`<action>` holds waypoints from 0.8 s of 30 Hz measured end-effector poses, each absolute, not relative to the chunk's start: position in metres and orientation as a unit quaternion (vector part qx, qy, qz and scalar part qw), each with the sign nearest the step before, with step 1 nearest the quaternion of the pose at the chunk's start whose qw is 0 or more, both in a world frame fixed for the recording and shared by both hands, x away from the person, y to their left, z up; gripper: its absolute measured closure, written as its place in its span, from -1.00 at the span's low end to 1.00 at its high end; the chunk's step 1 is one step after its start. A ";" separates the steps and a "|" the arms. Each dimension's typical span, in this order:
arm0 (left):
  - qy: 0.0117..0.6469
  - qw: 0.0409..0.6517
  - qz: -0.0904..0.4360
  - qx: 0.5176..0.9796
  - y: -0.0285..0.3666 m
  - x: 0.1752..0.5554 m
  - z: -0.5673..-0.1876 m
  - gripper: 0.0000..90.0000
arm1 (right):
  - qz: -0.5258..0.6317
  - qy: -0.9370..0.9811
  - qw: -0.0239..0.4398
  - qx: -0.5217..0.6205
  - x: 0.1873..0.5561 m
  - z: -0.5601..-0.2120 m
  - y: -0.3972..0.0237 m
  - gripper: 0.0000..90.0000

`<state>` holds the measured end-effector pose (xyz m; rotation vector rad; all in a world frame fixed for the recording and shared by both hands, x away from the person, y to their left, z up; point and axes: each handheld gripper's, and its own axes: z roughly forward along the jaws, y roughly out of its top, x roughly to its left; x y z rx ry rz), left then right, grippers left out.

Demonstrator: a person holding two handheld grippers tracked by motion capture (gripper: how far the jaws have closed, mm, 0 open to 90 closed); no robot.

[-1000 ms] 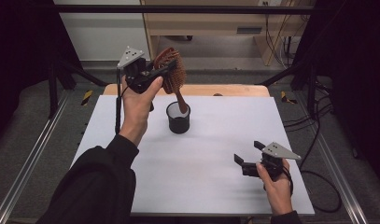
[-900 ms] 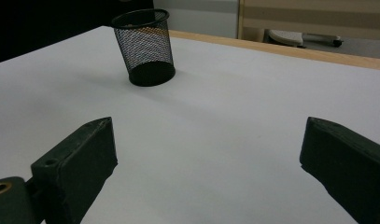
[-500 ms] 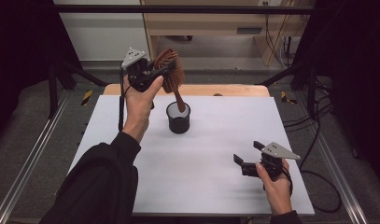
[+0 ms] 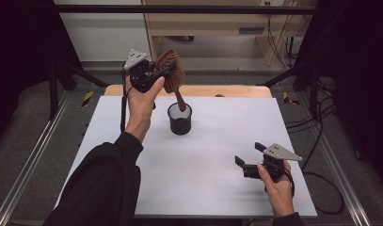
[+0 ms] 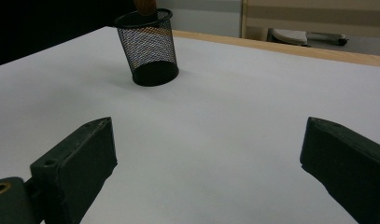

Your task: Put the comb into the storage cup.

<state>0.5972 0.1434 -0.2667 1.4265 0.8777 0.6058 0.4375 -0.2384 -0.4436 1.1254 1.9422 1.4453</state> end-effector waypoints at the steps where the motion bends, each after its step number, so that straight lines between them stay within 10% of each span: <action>1: 0.383 0.628 0.265 0.623 0.144 0.598 -0.267 0.15 | 0.526 0.707 0.233 0.410 0.438 -0.444 -0.238 -0.92; 24: 0.392 0.621 0.267 0.624 0.145 0.604 -0.280 0.15 | 0.528 0.706 0.234 0.409 0.438 -0.444 -0.238 -0.92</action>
